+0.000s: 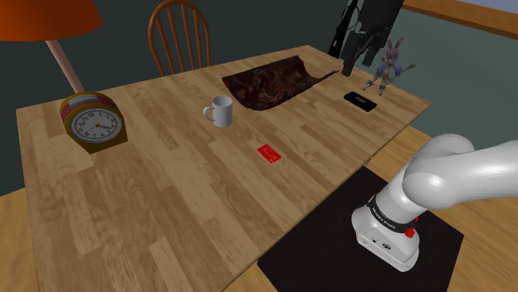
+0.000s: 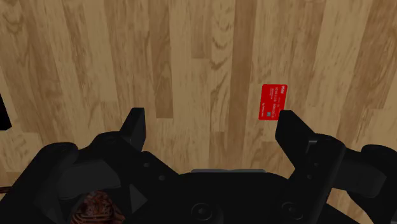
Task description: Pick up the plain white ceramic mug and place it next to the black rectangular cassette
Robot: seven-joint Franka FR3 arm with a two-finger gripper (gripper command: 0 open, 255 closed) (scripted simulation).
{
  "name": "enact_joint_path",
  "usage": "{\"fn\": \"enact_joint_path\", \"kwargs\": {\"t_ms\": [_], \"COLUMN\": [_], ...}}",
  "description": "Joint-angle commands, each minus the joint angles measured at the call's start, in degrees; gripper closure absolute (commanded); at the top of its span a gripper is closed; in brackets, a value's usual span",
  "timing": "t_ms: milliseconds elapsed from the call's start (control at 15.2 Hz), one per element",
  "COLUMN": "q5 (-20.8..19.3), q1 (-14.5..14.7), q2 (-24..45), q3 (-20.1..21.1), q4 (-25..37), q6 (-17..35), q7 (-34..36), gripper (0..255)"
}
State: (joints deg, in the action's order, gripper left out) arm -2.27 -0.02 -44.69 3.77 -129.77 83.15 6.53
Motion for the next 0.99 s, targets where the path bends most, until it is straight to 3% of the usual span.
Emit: {"fn": "enact_joint_path", "kwargs": {"t_ms": [0,462,924], "q5": [0.0,1.0,1.7], "q1": [0.0,1.1,2.0], "q2": [0.0,9.4,21.3], "q3": [0.0,0.2,0.7], "q4": [0.0,-2.4,-0.9], "q6": [0.0,14.1,26.8], "q7": [0.0,-1.3,-2.7], "gripper": [0,0,0]}}
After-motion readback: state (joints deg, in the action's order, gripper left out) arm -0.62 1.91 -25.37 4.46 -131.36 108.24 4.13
